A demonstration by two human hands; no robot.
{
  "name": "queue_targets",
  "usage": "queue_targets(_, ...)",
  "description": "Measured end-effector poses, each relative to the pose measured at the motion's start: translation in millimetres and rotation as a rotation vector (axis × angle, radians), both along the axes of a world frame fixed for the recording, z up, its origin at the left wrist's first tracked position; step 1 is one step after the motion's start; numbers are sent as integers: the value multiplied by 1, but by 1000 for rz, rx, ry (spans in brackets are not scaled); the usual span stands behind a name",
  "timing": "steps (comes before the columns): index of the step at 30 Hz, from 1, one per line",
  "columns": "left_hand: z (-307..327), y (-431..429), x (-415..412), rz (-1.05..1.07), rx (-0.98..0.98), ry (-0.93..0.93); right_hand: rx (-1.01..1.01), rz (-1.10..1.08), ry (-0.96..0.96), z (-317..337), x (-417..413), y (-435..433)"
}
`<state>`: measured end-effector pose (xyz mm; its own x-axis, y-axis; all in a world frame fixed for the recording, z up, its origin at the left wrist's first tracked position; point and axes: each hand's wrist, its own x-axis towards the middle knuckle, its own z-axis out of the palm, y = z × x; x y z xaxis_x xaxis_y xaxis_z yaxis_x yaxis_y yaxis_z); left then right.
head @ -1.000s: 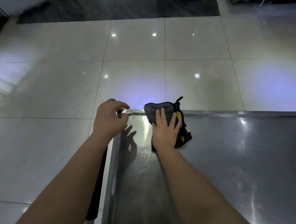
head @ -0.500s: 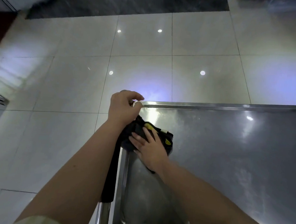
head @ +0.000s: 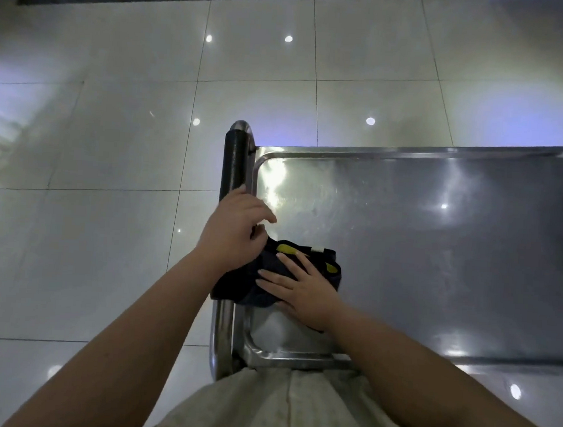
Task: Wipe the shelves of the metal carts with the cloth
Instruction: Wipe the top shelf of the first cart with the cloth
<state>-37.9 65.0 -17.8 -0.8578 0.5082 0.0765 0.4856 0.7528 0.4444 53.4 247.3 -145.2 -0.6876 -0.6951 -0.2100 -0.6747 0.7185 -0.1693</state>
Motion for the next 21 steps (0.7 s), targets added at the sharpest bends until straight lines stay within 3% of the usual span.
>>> queue_targets(4, -4, -6, 38, -141, -129, -37, 23, 41, 13, -3, 30, 3)
queue_targets(10, -4, 0, 56, -207, -483, -6, 69, 82, -7, -2, 64, 6)
queue_targets(15, -8, 2, 58, -184, -538, 19, 71, 153, -15, -4, 81, 8)
queue_targets(21, -4, 12, 41, -146, -611, -25, 16, 235, 16, -4, 45, 15)
